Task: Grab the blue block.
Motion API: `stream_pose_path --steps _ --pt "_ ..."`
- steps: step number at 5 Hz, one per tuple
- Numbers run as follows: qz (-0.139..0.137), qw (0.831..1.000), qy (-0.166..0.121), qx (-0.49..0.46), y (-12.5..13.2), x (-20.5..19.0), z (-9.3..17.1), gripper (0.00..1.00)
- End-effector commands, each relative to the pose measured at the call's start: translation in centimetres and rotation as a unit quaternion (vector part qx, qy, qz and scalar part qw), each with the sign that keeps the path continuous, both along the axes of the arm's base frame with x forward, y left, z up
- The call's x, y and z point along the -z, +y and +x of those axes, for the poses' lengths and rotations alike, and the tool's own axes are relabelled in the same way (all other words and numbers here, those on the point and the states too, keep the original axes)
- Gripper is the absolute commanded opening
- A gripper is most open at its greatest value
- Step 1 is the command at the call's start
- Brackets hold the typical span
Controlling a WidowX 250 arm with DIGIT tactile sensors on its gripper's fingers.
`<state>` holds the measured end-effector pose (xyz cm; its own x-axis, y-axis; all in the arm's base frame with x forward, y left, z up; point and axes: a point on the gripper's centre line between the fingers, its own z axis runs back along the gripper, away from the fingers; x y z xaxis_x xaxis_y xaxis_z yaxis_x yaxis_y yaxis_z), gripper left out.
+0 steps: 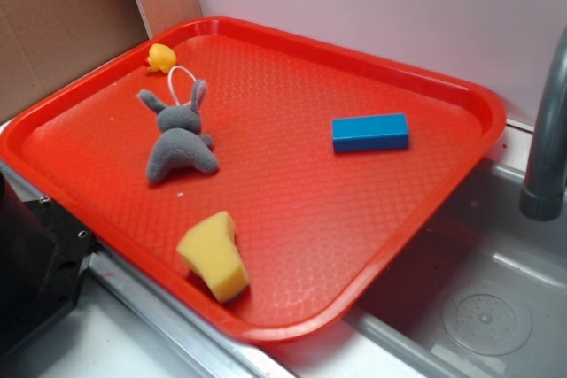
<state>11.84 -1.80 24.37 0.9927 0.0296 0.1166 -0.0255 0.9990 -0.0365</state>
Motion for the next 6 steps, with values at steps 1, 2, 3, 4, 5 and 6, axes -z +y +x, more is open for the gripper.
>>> stream_pose_path --steps 1,2,3,4,5,6 --pt "0.0 1.0 0.0 0.0 0.0 0.0 0.0 1.0" --pt "-0.005 0.999 -0.001 0.05 0.0 1.1 2.0 1.0" --pt "-0.01 0.996 -0.019 0.083 -0.3 2.3 4.4 1.0" --pt "-0.018 0.992 -0.044 0.115 -1.2 3.9 6.5 1.0" --pt "-0.028 0.984 -0.055 0.167 -2.5 5.6 9.4 1.0" --pt "-0.033 0.972 -0.046 0.227 -4.1 8.1 12.6 1.0"
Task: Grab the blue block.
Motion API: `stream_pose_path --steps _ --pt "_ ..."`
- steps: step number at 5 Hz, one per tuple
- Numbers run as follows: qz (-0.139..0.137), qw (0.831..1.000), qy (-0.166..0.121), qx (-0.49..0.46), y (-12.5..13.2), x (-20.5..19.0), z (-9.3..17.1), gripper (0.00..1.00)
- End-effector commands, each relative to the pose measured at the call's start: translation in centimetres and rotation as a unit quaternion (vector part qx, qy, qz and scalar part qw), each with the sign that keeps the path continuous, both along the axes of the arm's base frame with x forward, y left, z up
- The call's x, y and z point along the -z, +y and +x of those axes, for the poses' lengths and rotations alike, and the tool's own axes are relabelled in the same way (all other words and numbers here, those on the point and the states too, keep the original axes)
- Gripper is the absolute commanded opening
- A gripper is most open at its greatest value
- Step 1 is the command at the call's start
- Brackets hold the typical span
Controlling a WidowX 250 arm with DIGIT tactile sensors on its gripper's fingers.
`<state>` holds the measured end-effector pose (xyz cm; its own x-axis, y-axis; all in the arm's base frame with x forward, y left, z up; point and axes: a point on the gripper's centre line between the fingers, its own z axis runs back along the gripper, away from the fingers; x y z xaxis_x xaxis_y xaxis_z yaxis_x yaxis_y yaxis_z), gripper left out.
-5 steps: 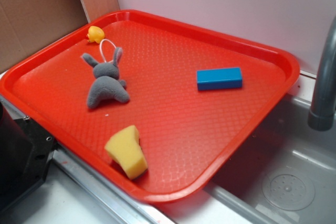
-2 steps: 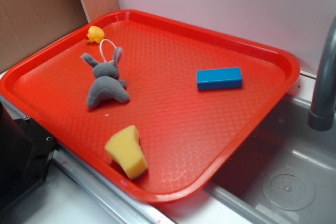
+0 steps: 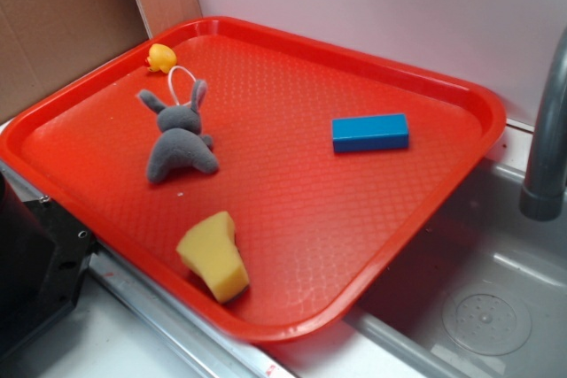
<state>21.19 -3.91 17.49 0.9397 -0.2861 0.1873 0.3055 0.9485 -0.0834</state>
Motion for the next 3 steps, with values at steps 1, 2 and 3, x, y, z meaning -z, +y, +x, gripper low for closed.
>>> stream_pose_path --steps 1,2,3 --pt "0.008 0.995 -0.023 0.094 -3.5 3.6 5.3 1.0" --pt "0.021 0.99 -0.013 0.135 -4.9 6.0 6.7 1.0" --pt "0.026 0.989 -0.006 0.148 -5.7 7.5 7.6 1.0"
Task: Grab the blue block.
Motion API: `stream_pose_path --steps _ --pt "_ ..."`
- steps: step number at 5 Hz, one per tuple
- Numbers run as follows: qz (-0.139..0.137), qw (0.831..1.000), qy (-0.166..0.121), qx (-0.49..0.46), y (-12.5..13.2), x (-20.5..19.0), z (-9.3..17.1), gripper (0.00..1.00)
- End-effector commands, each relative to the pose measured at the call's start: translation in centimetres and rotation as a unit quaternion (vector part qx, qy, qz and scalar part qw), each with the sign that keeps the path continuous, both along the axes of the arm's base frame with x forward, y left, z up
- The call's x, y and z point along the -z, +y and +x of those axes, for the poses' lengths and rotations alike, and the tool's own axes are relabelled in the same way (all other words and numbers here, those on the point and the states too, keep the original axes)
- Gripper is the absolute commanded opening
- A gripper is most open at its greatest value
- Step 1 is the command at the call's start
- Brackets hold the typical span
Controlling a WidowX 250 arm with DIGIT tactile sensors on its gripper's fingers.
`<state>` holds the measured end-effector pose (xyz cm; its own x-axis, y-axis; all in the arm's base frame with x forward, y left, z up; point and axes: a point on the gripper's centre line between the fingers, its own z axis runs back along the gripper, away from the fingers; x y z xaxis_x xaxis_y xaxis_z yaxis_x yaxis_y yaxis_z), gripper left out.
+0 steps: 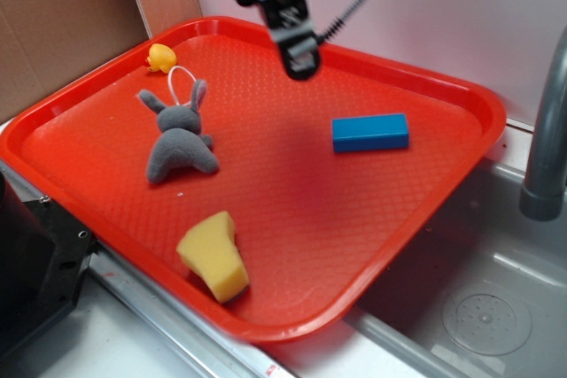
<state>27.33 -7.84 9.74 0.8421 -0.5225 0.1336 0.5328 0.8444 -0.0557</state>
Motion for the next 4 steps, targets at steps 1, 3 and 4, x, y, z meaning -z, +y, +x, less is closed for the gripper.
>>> stream_pose_path --steps 1,3,4 --pt "-0.001 0.998 0.004 0.06 -3.1 2.2 2.3 1.0" --pt "0.026 0.995 0.031 0.086 -4.1 5.4 2.5 1.0" --pt "0.04 0.994 0.041 0.09 -5.0 6.7 1.8 1.0"
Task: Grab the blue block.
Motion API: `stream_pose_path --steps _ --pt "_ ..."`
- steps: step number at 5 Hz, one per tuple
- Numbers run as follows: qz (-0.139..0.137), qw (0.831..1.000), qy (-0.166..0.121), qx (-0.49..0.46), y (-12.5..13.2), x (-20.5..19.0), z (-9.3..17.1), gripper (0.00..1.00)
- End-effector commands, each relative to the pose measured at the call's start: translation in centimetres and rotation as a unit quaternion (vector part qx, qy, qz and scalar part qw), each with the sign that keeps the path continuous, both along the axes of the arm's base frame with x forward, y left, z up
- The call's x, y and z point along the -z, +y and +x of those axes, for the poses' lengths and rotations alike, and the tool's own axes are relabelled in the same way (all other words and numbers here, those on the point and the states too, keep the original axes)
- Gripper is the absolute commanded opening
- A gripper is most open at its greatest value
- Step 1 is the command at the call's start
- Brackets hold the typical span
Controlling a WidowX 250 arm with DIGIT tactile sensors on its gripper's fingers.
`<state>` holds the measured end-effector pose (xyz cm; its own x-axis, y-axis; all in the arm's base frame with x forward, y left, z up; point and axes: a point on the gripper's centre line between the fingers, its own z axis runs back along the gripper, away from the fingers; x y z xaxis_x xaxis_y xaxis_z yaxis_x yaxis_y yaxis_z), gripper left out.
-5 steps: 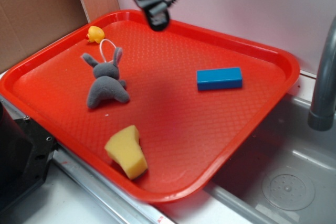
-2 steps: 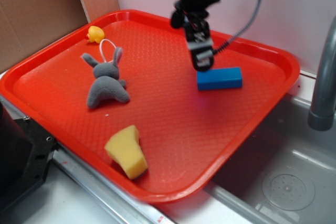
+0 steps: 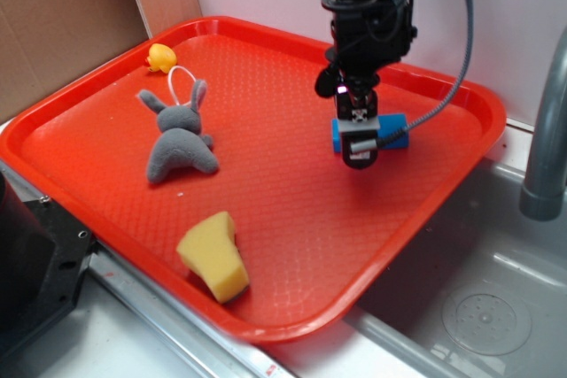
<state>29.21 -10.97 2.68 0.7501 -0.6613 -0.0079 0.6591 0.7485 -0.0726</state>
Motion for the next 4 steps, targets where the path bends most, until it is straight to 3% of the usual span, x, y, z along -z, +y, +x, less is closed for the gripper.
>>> stream_pose_path --steps 1,2,3,4 --pt "0.01 0.999 -0.035 -0.019 -1.9 0.0 -0.5 0.0" --pt "0.011 0.999 -0.035 -0.034 -1.7 -0.5 -0.8 0.0" --pt "0.034 0.996 -0.02 -0.084 -1.0 -1.4 -1.0 0.0" --pt "0.034 0.986 -0.026 -0.161 0.6 -5.0 -1.9 0.0"
